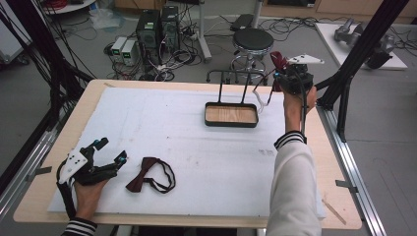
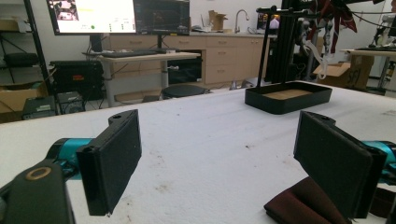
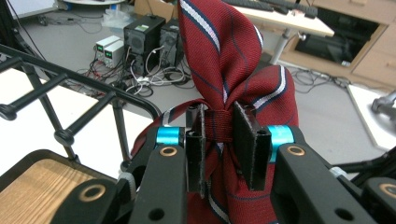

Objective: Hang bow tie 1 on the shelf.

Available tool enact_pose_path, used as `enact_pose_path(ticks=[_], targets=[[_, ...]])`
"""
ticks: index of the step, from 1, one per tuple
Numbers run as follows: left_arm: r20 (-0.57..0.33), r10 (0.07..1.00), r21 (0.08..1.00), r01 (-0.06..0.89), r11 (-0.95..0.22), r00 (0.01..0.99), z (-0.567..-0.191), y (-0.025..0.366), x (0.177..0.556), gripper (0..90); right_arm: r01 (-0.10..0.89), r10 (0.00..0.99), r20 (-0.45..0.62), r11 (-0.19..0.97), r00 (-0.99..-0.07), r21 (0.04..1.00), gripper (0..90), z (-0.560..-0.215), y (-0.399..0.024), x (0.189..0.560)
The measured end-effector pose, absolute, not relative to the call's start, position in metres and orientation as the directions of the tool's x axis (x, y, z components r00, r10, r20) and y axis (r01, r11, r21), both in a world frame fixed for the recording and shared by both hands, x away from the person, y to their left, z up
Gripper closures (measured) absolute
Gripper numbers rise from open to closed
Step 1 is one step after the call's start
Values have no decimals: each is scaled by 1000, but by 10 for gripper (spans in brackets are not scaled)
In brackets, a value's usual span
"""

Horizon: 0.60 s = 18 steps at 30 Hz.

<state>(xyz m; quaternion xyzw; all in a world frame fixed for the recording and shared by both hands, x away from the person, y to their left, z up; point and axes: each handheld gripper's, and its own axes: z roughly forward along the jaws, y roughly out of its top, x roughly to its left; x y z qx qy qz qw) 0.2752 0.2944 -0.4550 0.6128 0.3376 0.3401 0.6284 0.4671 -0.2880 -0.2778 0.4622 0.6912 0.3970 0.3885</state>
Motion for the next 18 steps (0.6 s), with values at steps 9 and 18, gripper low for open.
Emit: enact_pose_path(ticks=[9, 18], targets=[[-6, 841, 1000, -13, 16, 541, -455, 294, 275, 155, 403, 961, -118, 215, -251, 890, 749, -297, -301, 468], [-8, 841, 1000, -13, 18, 540, -455, 294, 275, 155, 482, 960, -84, 209, -268, 851, 749, -307, -302, 474]])
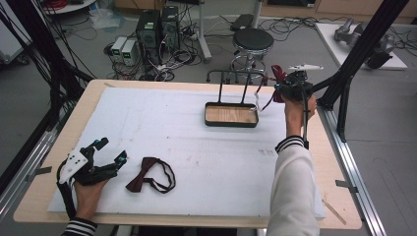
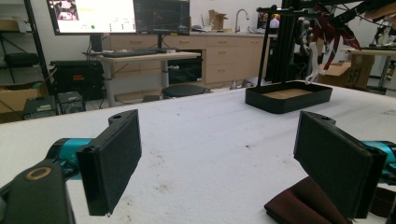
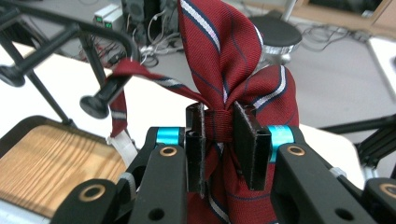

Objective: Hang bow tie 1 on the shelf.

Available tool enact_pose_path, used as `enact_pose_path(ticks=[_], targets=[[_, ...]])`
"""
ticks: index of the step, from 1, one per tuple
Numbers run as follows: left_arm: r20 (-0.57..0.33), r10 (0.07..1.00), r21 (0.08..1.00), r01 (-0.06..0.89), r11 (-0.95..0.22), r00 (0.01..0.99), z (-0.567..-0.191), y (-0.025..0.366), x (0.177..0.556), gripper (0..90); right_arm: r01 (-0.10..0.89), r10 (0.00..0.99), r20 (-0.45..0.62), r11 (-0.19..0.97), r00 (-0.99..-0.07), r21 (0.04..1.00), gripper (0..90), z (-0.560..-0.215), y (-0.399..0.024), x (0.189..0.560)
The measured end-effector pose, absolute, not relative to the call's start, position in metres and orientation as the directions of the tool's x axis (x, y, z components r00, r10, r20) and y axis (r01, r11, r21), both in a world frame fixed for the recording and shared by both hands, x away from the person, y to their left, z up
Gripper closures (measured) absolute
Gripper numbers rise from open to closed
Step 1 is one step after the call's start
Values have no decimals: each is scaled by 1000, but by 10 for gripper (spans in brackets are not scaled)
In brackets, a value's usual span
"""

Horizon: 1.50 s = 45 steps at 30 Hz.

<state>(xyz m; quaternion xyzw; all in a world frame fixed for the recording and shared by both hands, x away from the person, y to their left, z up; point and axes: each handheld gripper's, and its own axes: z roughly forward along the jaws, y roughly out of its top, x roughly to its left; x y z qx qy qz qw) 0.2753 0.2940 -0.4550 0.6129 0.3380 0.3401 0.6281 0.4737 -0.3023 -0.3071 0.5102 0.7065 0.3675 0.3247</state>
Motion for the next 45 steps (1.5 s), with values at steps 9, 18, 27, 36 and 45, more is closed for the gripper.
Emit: enact_pose_path(ticks=[9, 18, 27, 36, 45], targets=[[-8, 842, 1000, -13, 17, 540, -455, 294, 275, 155, 522, 948, -58, 222, -312, 824, 748, -314, -298, 477], [-8, 841, 1000, -13, 17, 540, -455, 294, 275, 155, 546, 937, -55, 249, -345, 800, 747, -319, -294, 481], [-8, 841, 1000, -13, 18, 541, -455, 294, 275, 155, 574, 919, -45, 282, -392, 769, 747, -324, -292, 483], [-8, 841, 1000, -13, 18, 541, -455, 294, 275, 155, 569, 903, -41, 304, -428, 764, 112, -327, -288, 482], [-9, 841, 1000, -13, 19, 541, -455, 294, 275, 155, 538, 881, -52, 333, -471, 774, 87, -320, -287, 473]])
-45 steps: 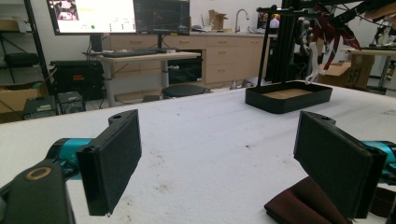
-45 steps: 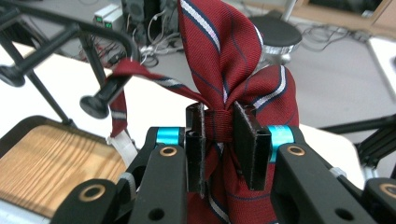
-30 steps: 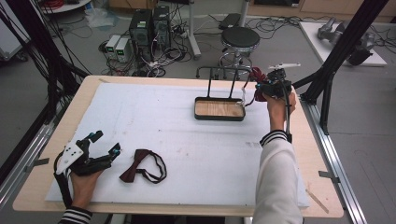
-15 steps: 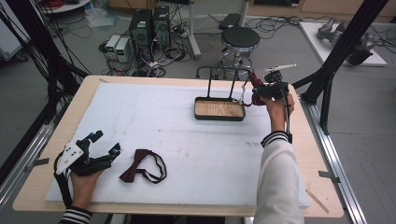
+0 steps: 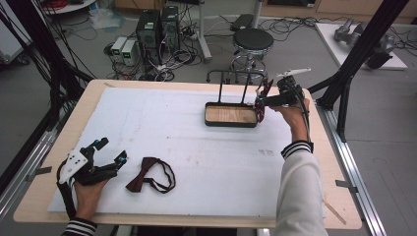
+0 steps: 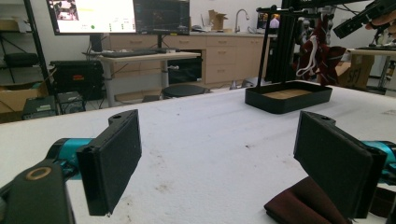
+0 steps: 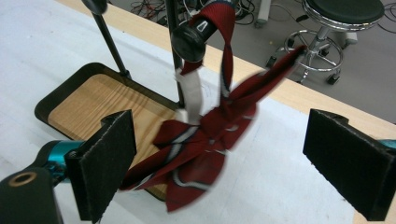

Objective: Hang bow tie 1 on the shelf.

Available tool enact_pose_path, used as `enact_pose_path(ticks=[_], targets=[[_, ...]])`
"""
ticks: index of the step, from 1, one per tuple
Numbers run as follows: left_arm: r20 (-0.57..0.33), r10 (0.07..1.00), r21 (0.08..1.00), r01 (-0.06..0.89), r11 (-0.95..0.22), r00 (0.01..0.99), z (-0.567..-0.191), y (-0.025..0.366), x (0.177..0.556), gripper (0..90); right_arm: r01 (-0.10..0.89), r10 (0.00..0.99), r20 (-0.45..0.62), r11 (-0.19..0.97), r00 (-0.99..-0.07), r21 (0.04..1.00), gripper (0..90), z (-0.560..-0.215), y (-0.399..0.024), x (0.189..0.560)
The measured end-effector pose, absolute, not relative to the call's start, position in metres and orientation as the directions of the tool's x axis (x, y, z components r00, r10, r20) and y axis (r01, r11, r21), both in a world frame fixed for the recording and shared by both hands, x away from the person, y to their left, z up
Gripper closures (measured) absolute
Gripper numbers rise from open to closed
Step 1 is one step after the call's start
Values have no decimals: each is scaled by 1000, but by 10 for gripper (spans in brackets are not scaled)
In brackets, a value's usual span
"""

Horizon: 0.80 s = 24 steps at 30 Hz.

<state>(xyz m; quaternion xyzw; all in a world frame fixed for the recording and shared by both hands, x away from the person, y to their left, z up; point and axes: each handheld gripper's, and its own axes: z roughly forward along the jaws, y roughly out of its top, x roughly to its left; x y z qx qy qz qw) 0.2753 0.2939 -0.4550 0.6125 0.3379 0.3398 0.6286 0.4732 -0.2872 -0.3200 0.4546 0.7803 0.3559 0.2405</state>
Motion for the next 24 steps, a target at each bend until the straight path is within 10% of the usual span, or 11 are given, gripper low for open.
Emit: enact_pose_path(ticks=[24], targets=[[-6, 839, 1000, -17, 18, 544, -455, 294, 275, 154, 341, 820, -22, 262, -572, 903, 88, -305, -282, 387]])
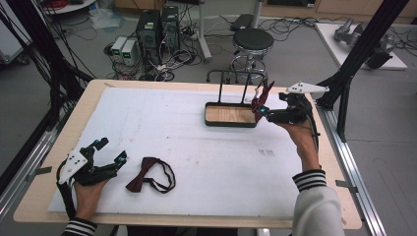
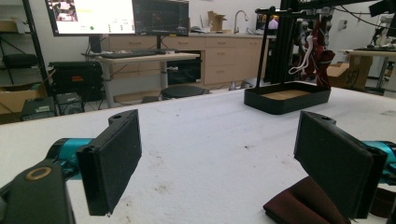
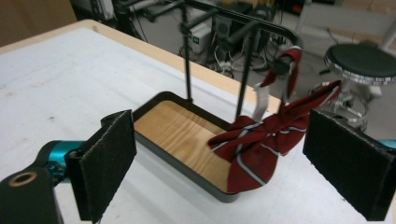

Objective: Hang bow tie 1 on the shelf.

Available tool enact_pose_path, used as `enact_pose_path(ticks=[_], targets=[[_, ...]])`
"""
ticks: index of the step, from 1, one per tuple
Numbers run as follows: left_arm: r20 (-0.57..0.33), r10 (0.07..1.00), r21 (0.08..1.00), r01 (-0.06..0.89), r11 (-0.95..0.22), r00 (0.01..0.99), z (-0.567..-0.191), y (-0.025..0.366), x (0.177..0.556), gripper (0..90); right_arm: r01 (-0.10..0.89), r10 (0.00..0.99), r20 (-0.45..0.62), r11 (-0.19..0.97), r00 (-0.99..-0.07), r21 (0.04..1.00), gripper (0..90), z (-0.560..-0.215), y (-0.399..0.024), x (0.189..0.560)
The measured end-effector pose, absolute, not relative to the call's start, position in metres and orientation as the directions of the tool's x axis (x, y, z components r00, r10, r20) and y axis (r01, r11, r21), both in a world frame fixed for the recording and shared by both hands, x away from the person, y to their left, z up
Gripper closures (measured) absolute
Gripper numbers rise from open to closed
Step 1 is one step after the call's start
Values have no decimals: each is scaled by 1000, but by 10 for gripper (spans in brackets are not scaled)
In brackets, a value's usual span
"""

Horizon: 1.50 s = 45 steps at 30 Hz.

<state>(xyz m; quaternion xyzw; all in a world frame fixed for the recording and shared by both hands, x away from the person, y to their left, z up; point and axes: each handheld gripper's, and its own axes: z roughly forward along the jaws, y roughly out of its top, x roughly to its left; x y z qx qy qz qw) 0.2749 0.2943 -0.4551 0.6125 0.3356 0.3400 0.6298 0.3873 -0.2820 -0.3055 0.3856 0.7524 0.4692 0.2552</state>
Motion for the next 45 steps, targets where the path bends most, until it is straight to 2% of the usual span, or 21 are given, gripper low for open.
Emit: enact_pose_path(ticks=[7, 12, 17, 26, 30, 45], targets=[[-7, 840, 1000, -17, 19, 543, -455, 294, 275, 154, 238, 804, -46, 230, -593, 944, 88, -314, -278, 346], [-7, 840, 1000, -16, 19, 543, -455, 294, 275, 154, 161, 821, -65, 188, -567, 969, 88, -325, -279, 321], [-5, 840, 1000, -16, 17, 543, -455, 294, 275, 154, 148, 828, -24, 128, -560, 981, 87, -341, -282, 305], [-5, 841, 1000, -17, 16, 541, -455, 294, 275, 154, 34, 864, -26, 49, -503, 998, 88, -383, -283, 275], [-6, 841, 1000, -17, 18, 541, -455, 294, 275, 154, 12, 871, -19, 29, -491, 1000, 88, -397, -285, 271], [1, 843, 1000, -17, 10, 538, -455, 293, 275, 154, 45, 862, -19, 49, -507, 998, 88, -414, -280, 267]])
